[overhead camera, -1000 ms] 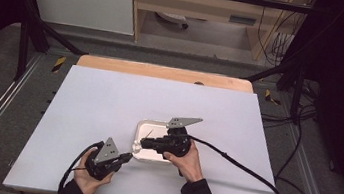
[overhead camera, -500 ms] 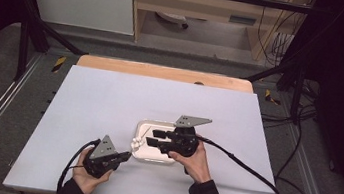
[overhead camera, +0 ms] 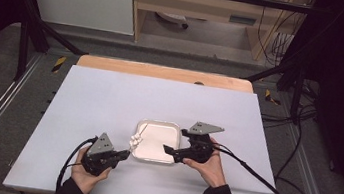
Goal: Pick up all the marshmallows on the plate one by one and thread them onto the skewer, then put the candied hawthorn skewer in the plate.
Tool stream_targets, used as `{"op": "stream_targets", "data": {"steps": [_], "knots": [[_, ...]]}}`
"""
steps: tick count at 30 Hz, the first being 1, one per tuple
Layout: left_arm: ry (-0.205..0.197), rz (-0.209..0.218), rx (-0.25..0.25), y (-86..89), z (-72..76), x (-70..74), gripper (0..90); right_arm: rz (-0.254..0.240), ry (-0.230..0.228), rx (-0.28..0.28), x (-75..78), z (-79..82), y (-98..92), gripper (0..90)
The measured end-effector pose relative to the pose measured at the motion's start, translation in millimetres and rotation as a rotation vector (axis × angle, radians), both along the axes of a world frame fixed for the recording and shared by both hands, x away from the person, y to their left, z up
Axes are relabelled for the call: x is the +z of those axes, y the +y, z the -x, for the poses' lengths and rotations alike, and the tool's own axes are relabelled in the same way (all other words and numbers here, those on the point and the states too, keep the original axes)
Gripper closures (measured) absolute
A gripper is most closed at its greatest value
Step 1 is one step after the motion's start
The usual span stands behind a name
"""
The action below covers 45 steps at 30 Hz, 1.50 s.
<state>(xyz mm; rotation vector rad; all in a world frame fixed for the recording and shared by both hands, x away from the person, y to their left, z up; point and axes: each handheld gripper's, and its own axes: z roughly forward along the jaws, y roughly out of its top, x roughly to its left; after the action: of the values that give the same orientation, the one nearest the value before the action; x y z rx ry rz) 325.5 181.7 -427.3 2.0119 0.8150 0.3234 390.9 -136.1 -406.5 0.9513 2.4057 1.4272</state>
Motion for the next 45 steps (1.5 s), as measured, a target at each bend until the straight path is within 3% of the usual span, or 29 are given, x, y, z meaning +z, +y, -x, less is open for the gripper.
{"op": "stream_targets", "data": {"steps": [10,16,23,32,45], "knots": [[0.034,-0.007,-0.005,-1.4,-5.4,6.5,89.1,0.076,0.033,-0.091,-23.1,8.9,-47.5,0.7],[0.055,-0.018,-0.001,0.0,-12.0,14.6,89.0,0.070,0.044,-0.145,-28.8,14.7,-72.7,0.6],[0.069,-0.030,0.002,-0.6,-20.4,30.0,88.9,0.073,0.035,-0.140,-34.8,21.1,-94.0,0.6],[0.103,-0.084,-0.010,-17.3,-35.9,40.6,88.9,0.066,0.045,-0.159,-41.4,26.9,-112.6,0.6],[0.190,-0.167,0.025,-41.9,-63.9,27.2,88.9,0.063,0.040,-0.170,-42.6,30.5,-121.0,0.6]]}}
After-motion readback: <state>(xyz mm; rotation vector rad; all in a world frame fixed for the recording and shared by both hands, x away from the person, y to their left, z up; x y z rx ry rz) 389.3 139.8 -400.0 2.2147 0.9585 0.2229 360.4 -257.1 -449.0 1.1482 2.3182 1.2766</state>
